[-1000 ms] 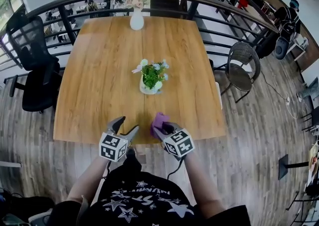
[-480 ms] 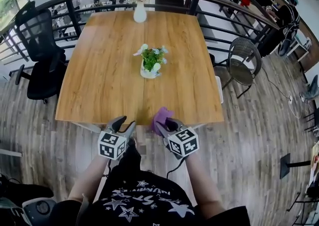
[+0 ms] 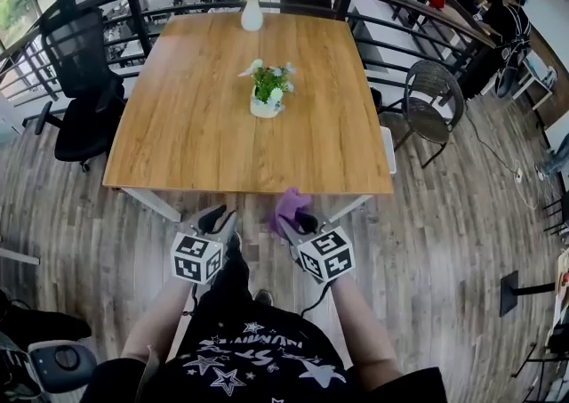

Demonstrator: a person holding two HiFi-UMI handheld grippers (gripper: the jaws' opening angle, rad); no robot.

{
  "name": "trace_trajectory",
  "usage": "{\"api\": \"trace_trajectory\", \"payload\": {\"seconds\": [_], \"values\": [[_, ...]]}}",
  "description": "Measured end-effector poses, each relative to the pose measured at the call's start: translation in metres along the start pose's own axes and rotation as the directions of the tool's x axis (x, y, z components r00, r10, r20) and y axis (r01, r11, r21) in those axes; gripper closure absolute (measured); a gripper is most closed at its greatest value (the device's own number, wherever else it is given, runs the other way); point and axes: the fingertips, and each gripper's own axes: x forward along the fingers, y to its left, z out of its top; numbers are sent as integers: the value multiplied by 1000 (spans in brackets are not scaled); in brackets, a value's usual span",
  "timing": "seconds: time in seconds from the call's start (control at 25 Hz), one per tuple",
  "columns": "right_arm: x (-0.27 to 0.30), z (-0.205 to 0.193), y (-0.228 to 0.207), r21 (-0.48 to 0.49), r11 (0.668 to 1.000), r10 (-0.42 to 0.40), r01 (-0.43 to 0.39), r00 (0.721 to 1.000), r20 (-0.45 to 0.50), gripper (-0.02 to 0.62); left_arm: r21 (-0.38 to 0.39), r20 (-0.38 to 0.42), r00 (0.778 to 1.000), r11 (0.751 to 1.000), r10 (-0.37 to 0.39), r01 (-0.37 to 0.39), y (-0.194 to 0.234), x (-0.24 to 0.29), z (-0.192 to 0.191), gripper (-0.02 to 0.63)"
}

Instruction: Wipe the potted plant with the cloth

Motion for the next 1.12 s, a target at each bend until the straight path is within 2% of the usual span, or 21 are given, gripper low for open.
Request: {"api": "trace_trajectory", "payload": {"seconds": [0.32, 0.56, 0.88, 1.12], "values": [[-21, 1, 25, 13, 999, 42, -43, 998, 35, 515, 24, -7, 999, 999, 42, -41, -27, -37, -5, 603], [-21, -4, 34, 24, 999, 40, -42, 997, 64, 515, 60, -9, 999, 997, 47, -47, -23, -47, -13, 604], [-25, -11, 40, 52, 999, -14, 12, 999, 50, 515, 61, -18, 1000, 998, 16, -15, -20, -57, -21, 604], [-19, -2, 73, 56, 998, -12, 10, 999, 48, 515, 50, -13, 1000, 999, 7, -6, 0, -87, -17, 604]]}}
